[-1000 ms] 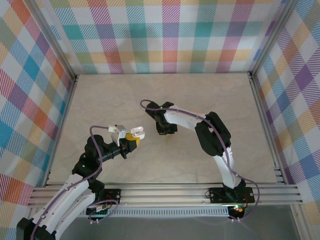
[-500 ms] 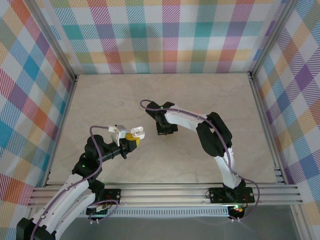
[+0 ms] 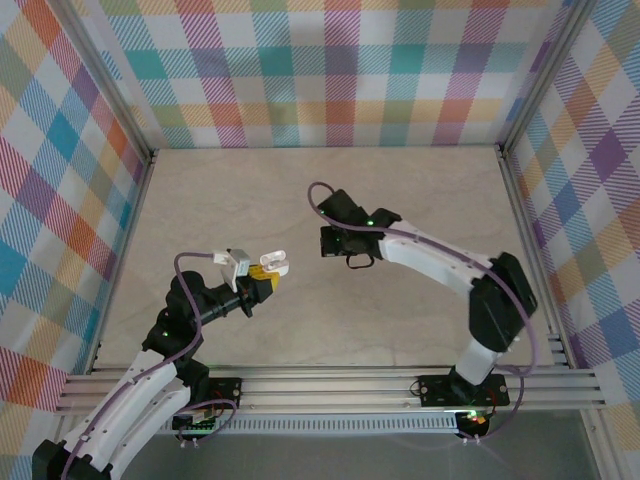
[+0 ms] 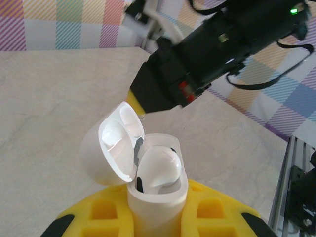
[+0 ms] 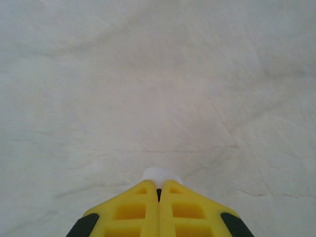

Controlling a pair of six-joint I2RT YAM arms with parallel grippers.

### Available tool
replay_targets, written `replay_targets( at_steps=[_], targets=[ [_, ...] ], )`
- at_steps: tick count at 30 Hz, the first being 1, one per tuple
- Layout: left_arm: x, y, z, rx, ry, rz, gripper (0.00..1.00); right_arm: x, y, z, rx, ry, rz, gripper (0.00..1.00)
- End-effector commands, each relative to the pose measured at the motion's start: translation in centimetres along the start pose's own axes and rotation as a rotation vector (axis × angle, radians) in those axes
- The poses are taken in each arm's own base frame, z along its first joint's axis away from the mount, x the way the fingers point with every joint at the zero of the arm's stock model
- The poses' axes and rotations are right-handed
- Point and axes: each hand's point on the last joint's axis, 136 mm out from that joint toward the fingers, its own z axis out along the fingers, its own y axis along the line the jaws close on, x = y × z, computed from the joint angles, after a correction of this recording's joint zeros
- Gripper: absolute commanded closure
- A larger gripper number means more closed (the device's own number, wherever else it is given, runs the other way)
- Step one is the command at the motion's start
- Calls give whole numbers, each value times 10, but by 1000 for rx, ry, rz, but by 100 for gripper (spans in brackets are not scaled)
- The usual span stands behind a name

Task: Insert the wireless bluetooth earbuds into the charging case

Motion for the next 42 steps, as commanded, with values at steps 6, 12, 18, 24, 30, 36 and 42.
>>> replay_targets(
  at_steps=[6, 12, 18, 24, 30, 36, 42],
  targets=[
    [-45, -22, -5, 92, -138, 40, 100, -53, 76, -96, -505, -320, -88, 100],
    [-57, -29, -6, 122, -165, 37, 100, -55, 108, -156, -775, -419, -162, 100],
    [-67, -34, -5, 144, -189, 23, 100, -43, 135, -181, -984, -420, -243, 100],
    [-77, -41, -7, 171, -203, 16, 100, -30, 153, -183, -1105, -382, -315, 100],
    [-84, -46, -9, 185, -215, 11, 100, -18, 158, -180, -1143, -359, -383, 100],
    [-92, -53, -11, 212, -222, 6, 100, -9, 158, -171, -1141, -336, -433, 100],
    [-100, -64, -13, 249, -229, 5, 100, -5, 159, -166, -1138, -325, -477, 100]
  ],
)
